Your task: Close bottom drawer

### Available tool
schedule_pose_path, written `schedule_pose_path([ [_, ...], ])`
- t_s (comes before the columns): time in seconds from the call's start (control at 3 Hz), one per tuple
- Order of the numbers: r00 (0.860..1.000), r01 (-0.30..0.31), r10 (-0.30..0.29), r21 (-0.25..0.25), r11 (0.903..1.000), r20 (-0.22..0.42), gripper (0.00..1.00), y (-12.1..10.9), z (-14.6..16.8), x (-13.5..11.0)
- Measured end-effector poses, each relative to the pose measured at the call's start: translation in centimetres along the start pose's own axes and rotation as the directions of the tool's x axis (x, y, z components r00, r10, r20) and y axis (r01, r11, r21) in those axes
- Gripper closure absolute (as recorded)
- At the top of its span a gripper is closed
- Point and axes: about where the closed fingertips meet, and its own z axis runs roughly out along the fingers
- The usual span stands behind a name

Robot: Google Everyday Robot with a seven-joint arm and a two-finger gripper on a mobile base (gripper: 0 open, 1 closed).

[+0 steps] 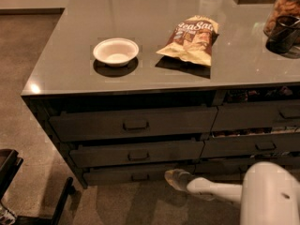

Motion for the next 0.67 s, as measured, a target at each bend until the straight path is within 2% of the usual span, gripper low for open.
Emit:
schedule_pose_path([
  [0.33, 0.996, 0.007, -0.011, -0.039, 0.9992, -0.090, 1.00, -3.3, -2.9, -1.3],
  [0.67, 0.990, 0.001, -0.012, -0.078, 0.9969, -0.143, 0.81, -3.3, -5.4, -0.5],
])
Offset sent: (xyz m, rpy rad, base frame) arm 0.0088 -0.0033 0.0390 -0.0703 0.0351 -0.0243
